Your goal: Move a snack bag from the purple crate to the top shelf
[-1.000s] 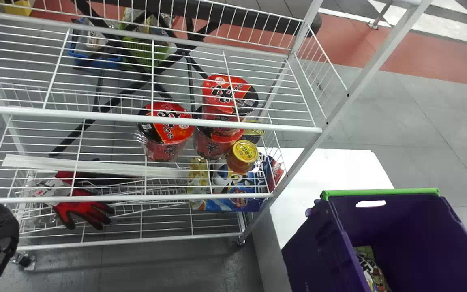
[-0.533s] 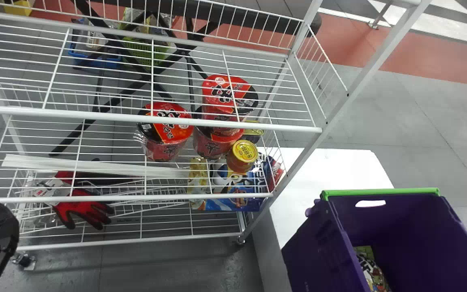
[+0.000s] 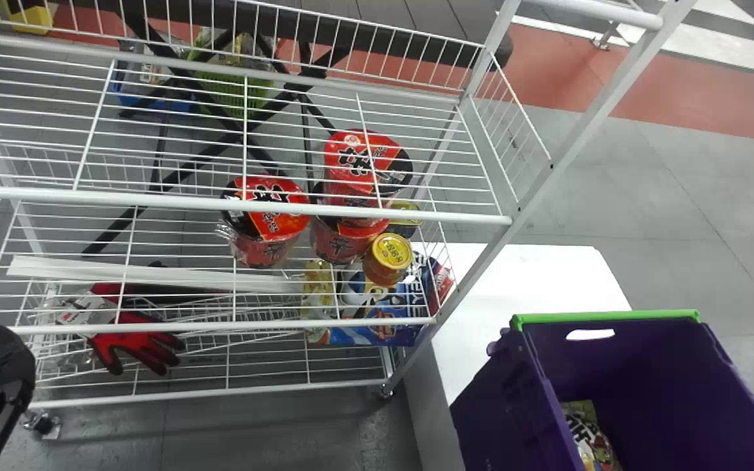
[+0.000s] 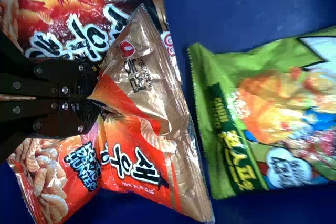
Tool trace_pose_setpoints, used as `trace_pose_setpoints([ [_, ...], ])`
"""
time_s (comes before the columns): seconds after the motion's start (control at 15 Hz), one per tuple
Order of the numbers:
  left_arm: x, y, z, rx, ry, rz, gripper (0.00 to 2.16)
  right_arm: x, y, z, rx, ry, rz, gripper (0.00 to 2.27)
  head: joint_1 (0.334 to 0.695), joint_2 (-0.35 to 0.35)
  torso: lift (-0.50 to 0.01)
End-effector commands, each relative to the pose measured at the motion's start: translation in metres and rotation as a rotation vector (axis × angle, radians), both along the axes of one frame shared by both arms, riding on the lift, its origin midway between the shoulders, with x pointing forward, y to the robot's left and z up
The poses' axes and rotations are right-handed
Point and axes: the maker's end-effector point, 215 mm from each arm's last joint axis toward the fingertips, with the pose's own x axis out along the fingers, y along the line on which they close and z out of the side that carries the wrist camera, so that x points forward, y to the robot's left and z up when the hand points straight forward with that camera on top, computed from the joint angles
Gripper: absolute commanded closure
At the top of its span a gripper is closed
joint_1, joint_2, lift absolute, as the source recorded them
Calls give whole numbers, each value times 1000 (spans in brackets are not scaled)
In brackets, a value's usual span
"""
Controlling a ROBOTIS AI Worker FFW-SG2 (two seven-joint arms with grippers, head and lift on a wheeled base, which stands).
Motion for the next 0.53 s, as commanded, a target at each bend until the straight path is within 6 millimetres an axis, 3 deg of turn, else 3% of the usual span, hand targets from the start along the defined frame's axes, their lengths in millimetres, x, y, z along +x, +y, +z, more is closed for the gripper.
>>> trace_pose_setpoints([
  [0.0,0,1,0,1,0,3,117,4,2,0,6,-8,4,1717,695,-350,-419],
  [0.47,0,1,0,1,0,1,117,5,5,-3,14,-14,12,1717,695,-350,-391],
])
